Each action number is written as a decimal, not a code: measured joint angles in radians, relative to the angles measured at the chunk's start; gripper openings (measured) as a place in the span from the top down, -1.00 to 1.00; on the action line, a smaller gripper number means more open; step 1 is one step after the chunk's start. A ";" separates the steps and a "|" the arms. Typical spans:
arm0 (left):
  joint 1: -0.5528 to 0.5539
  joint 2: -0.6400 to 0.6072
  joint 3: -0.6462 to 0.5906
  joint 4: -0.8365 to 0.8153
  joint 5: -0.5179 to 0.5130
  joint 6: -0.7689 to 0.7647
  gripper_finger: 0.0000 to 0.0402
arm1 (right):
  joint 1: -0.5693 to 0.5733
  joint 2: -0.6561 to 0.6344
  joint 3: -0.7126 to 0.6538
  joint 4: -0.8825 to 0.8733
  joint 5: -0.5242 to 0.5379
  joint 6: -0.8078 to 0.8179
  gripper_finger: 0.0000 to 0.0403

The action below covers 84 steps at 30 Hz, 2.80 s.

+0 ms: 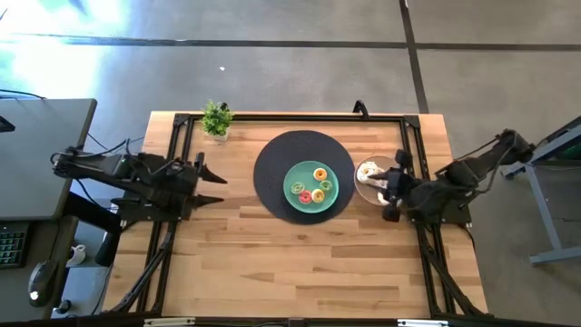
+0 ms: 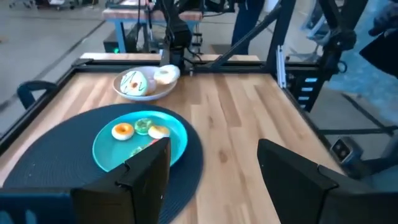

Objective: Pick & Place donuts
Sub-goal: Return to Home Position

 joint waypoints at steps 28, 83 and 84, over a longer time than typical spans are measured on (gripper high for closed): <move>0.000 -0.477 -0.233 -0.061 -0.068 -0.018 -0.19 | -0.095 -0.795 -0.716 0.738 -0.189 -0.459 0.57; 0.000 -0.467 -0.522 0.402 0.001 0.105 -0.19 | -0.095 -0.784 -0.851 0.836 -0.149 -0.479 0.57; 0.000 -0.468 -0.528 0.410 0.001 0.105 -0.19 | -0.095 -0.784 -0.851 0.836 -0.143 -0.479 0.57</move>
